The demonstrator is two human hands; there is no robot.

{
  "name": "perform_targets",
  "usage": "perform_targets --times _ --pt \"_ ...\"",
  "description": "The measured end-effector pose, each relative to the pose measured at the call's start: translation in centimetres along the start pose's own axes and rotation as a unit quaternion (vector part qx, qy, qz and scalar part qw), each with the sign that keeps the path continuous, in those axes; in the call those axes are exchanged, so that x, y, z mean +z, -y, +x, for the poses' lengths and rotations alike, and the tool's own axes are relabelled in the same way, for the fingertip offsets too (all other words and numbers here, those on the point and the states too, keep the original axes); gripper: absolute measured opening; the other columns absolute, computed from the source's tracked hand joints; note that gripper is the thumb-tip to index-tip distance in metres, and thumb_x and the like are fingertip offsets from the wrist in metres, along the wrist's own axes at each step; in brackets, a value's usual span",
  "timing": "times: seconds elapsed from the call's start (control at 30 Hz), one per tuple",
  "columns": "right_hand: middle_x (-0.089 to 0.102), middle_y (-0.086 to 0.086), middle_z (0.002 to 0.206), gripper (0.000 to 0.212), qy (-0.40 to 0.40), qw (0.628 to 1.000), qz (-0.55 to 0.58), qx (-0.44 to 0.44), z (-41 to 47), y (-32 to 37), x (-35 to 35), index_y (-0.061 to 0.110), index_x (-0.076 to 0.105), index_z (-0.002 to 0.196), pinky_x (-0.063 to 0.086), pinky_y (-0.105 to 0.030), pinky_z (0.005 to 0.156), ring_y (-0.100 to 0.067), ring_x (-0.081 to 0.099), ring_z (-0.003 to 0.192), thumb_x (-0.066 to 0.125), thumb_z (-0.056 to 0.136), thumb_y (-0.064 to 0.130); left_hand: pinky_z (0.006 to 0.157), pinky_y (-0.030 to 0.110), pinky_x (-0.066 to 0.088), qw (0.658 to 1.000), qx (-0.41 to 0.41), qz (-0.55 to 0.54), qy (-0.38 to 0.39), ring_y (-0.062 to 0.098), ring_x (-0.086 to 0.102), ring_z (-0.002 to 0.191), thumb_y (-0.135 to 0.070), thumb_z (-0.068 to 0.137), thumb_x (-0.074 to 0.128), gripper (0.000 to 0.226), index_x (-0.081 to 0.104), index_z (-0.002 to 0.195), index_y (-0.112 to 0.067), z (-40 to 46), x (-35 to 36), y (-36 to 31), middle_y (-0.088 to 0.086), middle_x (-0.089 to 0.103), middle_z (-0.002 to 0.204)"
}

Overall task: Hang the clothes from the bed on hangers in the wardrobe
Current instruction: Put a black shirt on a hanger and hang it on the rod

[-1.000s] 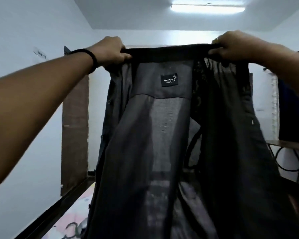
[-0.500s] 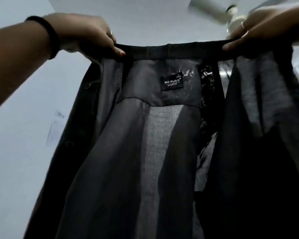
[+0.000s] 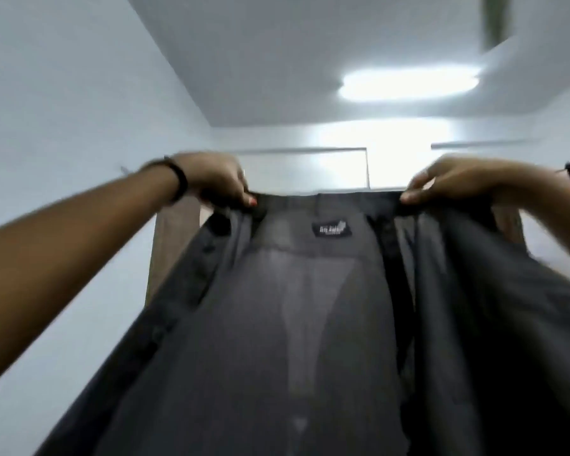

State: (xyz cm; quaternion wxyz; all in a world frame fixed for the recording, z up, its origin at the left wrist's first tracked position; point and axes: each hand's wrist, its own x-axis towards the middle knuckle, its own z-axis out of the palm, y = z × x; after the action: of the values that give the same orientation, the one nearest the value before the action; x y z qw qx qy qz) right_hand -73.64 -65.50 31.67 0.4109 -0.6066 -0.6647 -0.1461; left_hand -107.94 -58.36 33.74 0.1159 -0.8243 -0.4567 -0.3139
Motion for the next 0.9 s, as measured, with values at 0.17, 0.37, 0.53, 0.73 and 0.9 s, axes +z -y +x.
perform_targets --times 0.17,0.37,0.53,0.73,0.9 --pt "0.066 -0.002 0.089 0.006 0.234 0.966 0.023 0.108 -8.1 -9.8 19.9 0.016 0.068 0.09 0.044 -0.017 0.072 -0.013 0.058 0.085 0.063 0.092 0.019 0.067 0.026 0.041 0.985 -0.035 0.046 0.16 0.027 0.063 0.09 -0.034 0.091 0.063 0.032 0.069 0.099 -0.003 -5.7 23.3 5.9 0.013 0.069 0.096" --pt "0.061 -0.006 0.077 0.011 0.294 0.913 0.091 0.266 -24.7 -20.2 39.9 0.008 0.067 0.081 0.041 -0.018 0.061 -0.014 0.054 0.072 0.063 0.09 0.006 0.067 0.026 0.041 0.942 -0.181 -0.131 0.249 0.016 0.058 0.072 -0.026 0.086 0.068 0.018 0.063 0.072 -0.015 -19.3 46.4 11.6 0.004 0.062 0.069" --pt "0.067 -0.01 0.079 0.014 0.32 0.897 0.072 0.296 -29.3 -23.5 47.6 0.012 0.068 0.081 0.04 -0.012 0.056 -0.011 0.056 0.065 0.061 0.091 0.005 0.056 0.033 0.024 0.901 -0.315 -0.218 0.205 0.017 0.046 0.061 -0.03 0.087 0.067 0.043 0.048 0.054 -0.009 -26.1 57.8 13.8 0.012 0.043 0.051" --pt "0.07 -0.016 0.102 0.022 0.345 0.901 -0.069 0.254 -31.4 -26.4 54.0 0.011 0.069 0.097 0.046 -0.037 0.077 -0.034 0.063 0.098 0.056 0.094 0.029 0.051 0.035 0.022 0.904 -0.35 -0.198 0.143 0.023 0.04 0.053 -0.039 0.099 0.046 0.051 0.033 0.055 -0.015 -29.6 62.0 15.7 0.002 0.036 0.052" --pt "0.065 -0.017 0.099 0.032 0.338 0.903 -0.185 0.19 -33.0 -27.1 56.6 0.014 0.06 0.09 0.045 -0.039 0.07 -0.036 0.063 0.091 0.043 0.098 0.04 0.063 0.041 0.048 0.971 -0.22 0.055 0.079 0.033 0.058 0.081 -0.016 0.09 0.061 0.011 0.065 0.095 -0.007 -33.5 59.5 21.2 0.01 0.061 0.089"
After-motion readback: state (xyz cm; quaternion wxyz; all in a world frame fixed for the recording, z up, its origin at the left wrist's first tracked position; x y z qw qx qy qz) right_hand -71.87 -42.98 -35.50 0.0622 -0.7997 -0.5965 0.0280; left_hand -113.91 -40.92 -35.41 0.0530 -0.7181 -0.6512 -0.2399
